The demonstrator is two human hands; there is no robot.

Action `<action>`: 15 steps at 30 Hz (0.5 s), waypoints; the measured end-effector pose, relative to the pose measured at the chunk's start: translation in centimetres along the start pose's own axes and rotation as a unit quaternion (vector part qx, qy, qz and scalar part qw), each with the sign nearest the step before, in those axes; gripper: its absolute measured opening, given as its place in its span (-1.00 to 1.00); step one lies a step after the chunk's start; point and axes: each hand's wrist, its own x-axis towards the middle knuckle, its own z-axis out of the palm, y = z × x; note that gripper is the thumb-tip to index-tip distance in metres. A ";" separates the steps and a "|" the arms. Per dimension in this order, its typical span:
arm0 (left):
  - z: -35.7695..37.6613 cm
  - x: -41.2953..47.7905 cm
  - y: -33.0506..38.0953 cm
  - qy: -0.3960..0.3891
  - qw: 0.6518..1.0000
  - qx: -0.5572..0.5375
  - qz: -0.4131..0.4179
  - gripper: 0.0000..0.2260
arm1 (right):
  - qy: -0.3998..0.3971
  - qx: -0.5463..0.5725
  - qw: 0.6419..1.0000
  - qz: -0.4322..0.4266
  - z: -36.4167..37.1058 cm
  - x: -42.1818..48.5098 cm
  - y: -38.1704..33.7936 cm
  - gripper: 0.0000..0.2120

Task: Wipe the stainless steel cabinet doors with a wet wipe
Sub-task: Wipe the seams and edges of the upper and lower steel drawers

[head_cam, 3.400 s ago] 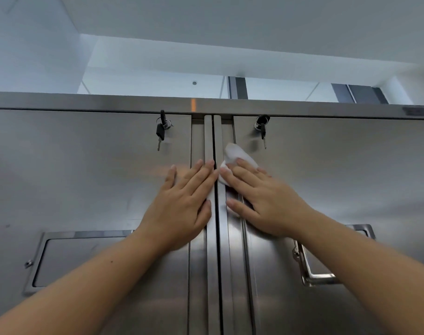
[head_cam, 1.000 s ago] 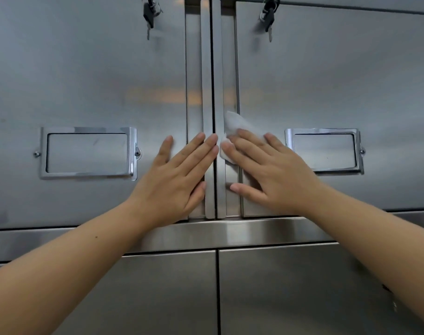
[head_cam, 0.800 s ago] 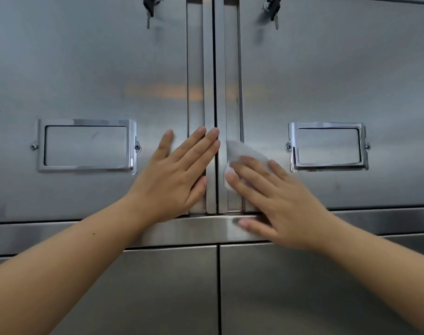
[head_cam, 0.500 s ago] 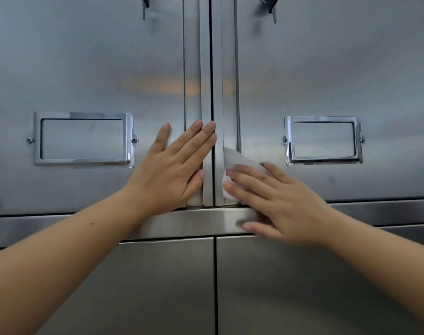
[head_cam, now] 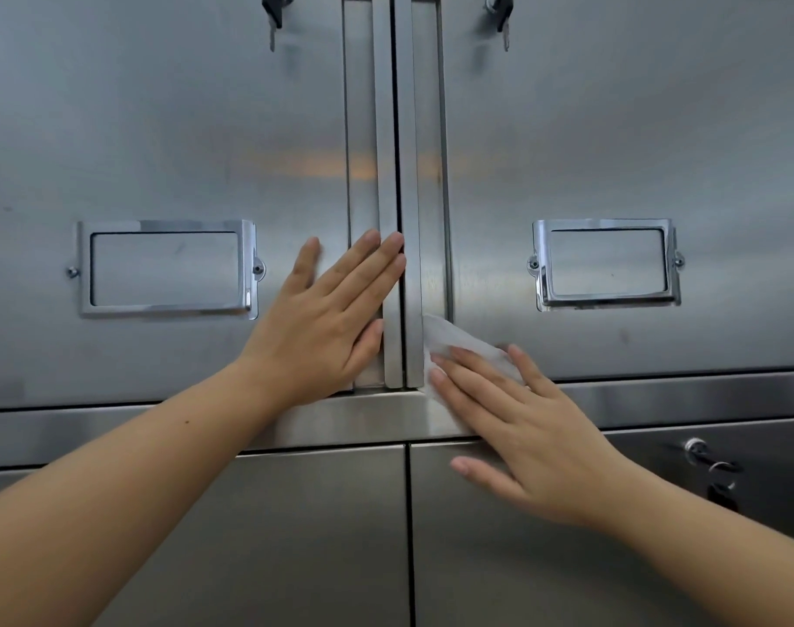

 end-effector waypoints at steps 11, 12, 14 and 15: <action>-0.3 0.0 0.2 -0.001 0.999 -0.010 -0.036 -0.51 | 0.155 0.138 0.971 0.122 -1.3 2.5 -0.1 -0.39; -0.3 0.0 0.2 -0.001 0.999 -0.013 -0.041 -0.51 | 0.156 0.129 0.973 0.112 -1.2 2.6 -0.3 -0.39; -0.3 0.0 0.2 0.003 0.998 -0.020 -0.057 -0.51 | 0.132 0.093 0.985 0.066 -0.4 2.5 -0.8 -0.39; -0.3 0.0 0.2 0.005 0.998 -0.023 -0.064 -0.51 | 0.109 0.072 0.990 0.043 0.2 2.3 -1.0 -0.39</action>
